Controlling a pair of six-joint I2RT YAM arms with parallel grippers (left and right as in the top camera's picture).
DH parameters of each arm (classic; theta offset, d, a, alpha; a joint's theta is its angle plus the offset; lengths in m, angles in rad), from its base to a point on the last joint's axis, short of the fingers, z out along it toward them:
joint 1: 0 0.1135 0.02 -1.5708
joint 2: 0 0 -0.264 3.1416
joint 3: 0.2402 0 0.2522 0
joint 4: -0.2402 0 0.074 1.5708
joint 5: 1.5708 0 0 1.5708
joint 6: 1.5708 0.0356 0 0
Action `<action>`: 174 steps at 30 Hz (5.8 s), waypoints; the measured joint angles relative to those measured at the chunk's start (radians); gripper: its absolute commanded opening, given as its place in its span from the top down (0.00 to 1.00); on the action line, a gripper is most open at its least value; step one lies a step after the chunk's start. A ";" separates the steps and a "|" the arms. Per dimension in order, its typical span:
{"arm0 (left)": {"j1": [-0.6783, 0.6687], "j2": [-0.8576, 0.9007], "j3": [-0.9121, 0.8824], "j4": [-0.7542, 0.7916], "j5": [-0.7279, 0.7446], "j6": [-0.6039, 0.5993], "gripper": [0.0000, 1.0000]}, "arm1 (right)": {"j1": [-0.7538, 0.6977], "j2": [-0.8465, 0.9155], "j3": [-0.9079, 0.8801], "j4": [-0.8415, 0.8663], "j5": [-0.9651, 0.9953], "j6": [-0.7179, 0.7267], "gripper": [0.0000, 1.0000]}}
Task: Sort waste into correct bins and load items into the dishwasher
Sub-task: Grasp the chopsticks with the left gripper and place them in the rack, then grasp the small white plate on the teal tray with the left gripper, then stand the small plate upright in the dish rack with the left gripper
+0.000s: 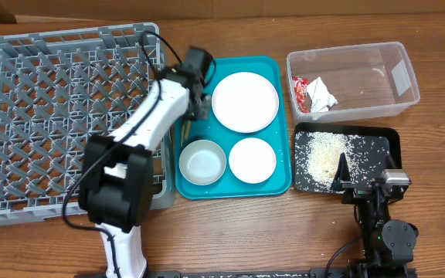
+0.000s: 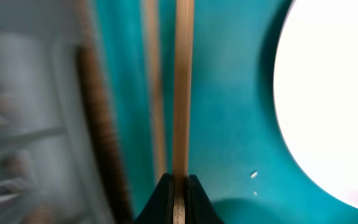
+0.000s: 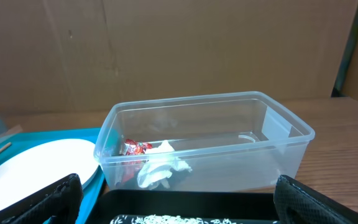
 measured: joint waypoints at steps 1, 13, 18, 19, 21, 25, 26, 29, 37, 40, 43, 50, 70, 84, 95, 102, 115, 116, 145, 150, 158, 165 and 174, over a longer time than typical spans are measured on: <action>0.013 -0.021 0.027 -0.028 0.002 -0.009 0.96 | 0.000 0.000 0.000 0.000 0.000 0.000 0.00; 0.192 -0.205 0.079 -0.257 0.001 -0.089 0.96 | 0.000 0.000 0.000 0.000 0.000 0.000 0.00; 0.224 -0.162 -0.001 -0.243 0.002 -0.089 0.62 | 0.000 0.000 0.000 0.000 0.000 0.000 0.00; 0.223 -0.154 -0.008 -0.237 0.010 -0.087 0.62 | 0.000 0.000 0.000 0.000 0.000 0.000 0.00; 0.222 -0.143 -0.014 -0.222 0.037 -0.086 0.60 | 0.000 0.000 0.000 0.000 0.000 0.000 0.00; 0.216 -0.142 0.026 -0.246 0.100 -0.082 0.50 | 0.000 0.000 0.000 0.000 0.000 0.000 0.00; 0.212 -0.142 0.049 -0.246 0.116 -0.076 0.47 | 0.000 0.000 0.000 0.000 0.000 0.000 0.00; 0.182 -0.143 0.108 -0.224 0.159 -0.040 0.30 | 0.000 0.000 0.000 0.000 0.000 0.001 0.00; 0.015 -0.102 0.119 -0.093 0.098 0.053 0.41 | 0.000 0.000 0.000 0.000 0.000 0.000 0.00; -0.011 -0.026 0.119 -0.080 0.047 0.049 0.46 | 0.000 0.000 0.000 0.000 0.000 0.000 0.00; -0.003 0.067 0.117 -0.069 0.005 0.022 0.51 | 0.000 0.000 0.000 0.000 0.000 0.000 0.00; 0.017 0.209 0.115 -0.056 -0.006 -0.007 0.87 | 0.000 0.000 0.000 0.001 0.000 0.000 0.00; 0.212 -0.169 0.264 -0.344 0.091 -0.025 0.96 | 0.000 0.000 0.000 0.000 0.000 0.000 0.00; 0.220 -0.062 0.135 -0.372 0.130 -0.034 0.37 | 0.000 0.000 0.000 0.000 0.000 0.000 0.00; -0.039 -0.221 0.176 -0.525 0.141 -0.062 0.55 | 0.000 0.000 0.000 0.000 0.000 0.000 0.00; -0.159 -0.224 -0.040 -0.474 0.023 -0.233 0.58 | 0.000 0.000 0.000 0.000 0.000 0.000 0.00; -0.147 -0.224 -0.379 -0.154 -0.018 -0.319 0.65 | 0.000 0.000 0.000 0.001 0.000 0.000 0.00; -0.147 -0.224 -0.388 -0.154 -0.018 -0.321 0.66 | 0.000 0.000 0.000 0.001 0.000 0.000 0.00; -0.278 -0.221 -0.239 -0.041 0.261 -0.074 0.59 | 0.000 0.000 0.000 0.000 0.000 0.000 0.00; -0.282 -0.155 -0.239 -0.031 0.261 -0.050 0.71 | 0.000 0.000 0.000 0.001 0.000 0.000 0.00; -0.282 -0.065 -0.233 -0.039 0.286 -0.034 0.96 | 0.000 0.000 0.000 0.000 0.000 0.001 0.00; -0.282 -0.078 -0.051 -0.256 0.202 -0.069 0.96 | 0.000 0.000 0.000 0.000 0.000 0.001 0.00; -0.209 -0.256 0.253 -0.783 -0.382 -0.314 0.96 | 0.000 0.000 0.000 0.000 0.000 0.000 0.00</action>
